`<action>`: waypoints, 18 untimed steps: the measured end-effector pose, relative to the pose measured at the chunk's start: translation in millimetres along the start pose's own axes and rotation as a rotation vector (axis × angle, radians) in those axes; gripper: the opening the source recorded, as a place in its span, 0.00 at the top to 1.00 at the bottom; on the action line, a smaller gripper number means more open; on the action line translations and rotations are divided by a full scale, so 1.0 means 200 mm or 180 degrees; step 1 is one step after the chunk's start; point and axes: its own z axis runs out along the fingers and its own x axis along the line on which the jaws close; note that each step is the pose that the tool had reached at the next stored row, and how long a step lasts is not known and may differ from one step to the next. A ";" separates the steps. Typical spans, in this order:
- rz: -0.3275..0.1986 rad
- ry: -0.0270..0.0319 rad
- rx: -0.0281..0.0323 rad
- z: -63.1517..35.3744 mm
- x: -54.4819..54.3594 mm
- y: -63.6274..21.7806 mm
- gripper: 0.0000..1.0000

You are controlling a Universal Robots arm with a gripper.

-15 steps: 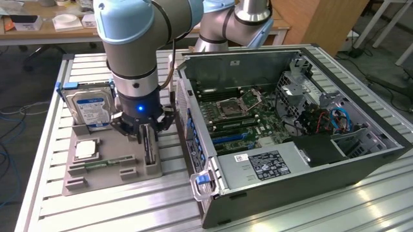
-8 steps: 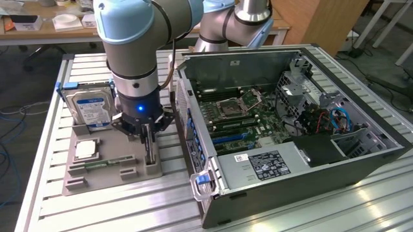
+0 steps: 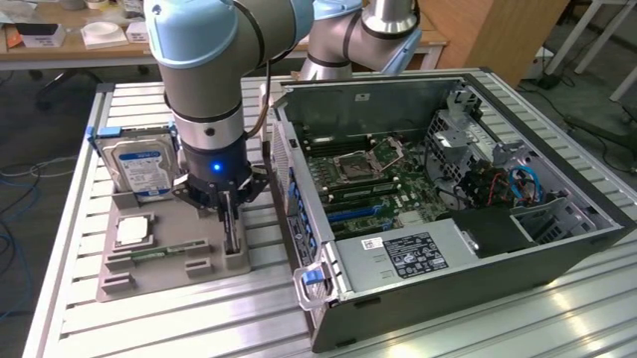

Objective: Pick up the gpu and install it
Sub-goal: 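Pick up the gpu and move the gpu toward the slot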

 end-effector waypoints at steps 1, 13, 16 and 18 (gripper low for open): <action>0.0000 0.0000 0.0000 0.000 0.00 0.000 0.73; 0.0000 0.0000 -0.0001 -0.108 0.00 0.006 0.73; 0.0000 0.0000 -0.0001 -0.177 0.00 0.009 0.73; 0.0000 0.0000 -0.0001 -0.215 0.00 0.011 0.73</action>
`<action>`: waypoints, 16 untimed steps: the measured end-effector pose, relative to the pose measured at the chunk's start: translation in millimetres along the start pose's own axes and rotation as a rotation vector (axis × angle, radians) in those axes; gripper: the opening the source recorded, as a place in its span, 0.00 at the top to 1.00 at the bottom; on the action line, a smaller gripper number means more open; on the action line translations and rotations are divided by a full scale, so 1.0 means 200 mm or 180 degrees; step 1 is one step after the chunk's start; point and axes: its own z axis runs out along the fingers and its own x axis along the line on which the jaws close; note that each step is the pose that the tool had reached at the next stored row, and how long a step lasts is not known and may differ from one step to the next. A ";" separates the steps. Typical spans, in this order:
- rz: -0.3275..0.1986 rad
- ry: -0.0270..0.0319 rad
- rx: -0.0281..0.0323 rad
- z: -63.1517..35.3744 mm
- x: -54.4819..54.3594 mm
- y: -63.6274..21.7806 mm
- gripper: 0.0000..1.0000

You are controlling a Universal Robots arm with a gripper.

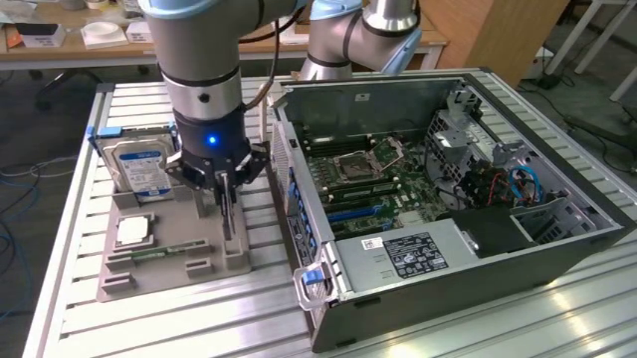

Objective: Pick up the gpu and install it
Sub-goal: 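Pick up the gpu and move the gpu toward the slot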

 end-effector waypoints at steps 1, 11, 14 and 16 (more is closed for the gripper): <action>0.0000 0.0000 0.0001 -0.012 0.00 0.001 0.73; 0.0000 0.0000 0.0001 -0.178 0.00 0.009 0.73; 0.0000 0.0000 0.0001 -0.227 0.00 0.011 0.73; 0.0000 0.0000 0.0001 -0.265 -0.01 0.013 0.73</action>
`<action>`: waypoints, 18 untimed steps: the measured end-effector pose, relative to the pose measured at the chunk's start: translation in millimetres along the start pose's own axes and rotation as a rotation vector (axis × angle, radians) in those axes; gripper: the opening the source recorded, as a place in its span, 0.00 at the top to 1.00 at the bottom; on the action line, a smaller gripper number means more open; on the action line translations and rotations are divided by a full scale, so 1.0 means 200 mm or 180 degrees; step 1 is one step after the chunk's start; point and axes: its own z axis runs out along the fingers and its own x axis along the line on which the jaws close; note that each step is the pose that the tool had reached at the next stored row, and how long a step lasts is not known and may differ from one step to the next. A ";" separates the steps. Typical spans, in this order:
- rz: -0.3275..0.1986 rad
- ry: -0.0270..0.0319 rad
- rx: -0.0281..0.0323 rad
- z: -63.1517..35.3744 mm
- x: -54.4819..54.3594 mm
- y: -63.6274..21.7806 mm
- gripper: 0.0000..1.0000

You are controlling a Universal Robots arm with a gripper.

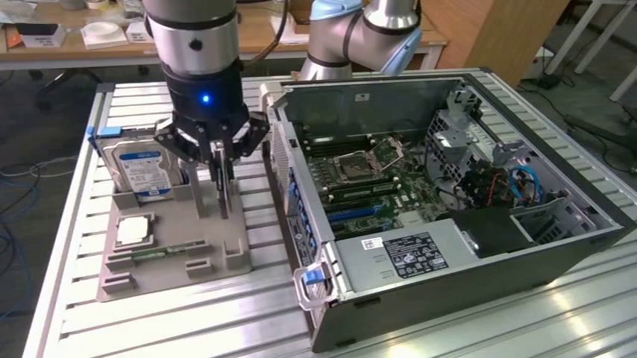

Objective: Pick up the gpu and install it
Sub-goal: 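Pick up the gpu and move the gpu toward the slot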

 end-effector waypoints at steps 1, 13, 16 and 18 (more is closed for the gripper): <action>0.0000 0.0000 0.0000 -0.021 0.00 0.001 0.73; 0.0000 0.0000 0.0000 -0.236 0.00 0.012 0.73; 0.0000 0.0000 0.0000 -0.277 -0.01 0.014 0.73; 0.0000 0.0000 0.0000 -0.304 -0.01 0.015 0.73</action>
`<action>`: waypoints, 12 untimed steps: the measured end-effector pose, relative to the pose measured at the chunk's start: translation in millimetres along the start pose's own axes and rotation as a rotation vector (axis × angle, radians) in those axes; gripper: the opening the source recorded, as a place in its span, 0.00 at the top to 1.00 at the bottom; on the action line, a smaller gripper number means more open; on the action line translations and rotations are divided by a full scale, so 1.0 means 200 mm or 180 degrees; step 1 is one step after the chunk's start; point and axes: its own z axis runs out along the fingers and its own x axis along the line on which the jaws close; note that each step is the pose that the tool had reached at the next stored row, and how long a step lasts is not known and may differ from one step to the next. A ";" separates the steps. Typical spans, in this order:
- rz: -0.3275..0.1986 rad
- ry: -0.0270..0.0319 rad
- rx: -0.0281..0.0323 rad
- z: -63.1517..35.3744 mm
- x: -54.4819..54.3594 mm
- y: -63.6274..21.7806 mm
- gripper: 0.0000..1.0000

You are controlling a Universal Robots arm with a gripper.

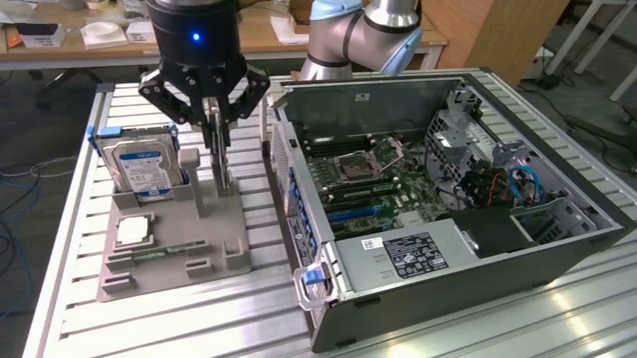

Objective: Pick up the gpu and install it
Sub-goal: 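Pick up the gpu and move the gpu toward the slot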

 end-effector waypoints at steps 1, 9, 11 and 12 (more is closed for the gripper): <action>0.0000 0.0000 0.0000 -0.016 0.00 0.001 0.73; -0.0001 -0.0001 -0.0001 -0.106 0.00 0.005 0.73; 0.0000 0.0000 -0.0001 -0.107 0.00 0.005 0.73; 0.0000 0.0000 0.0000 -0.107 -0.01 0.004 0.73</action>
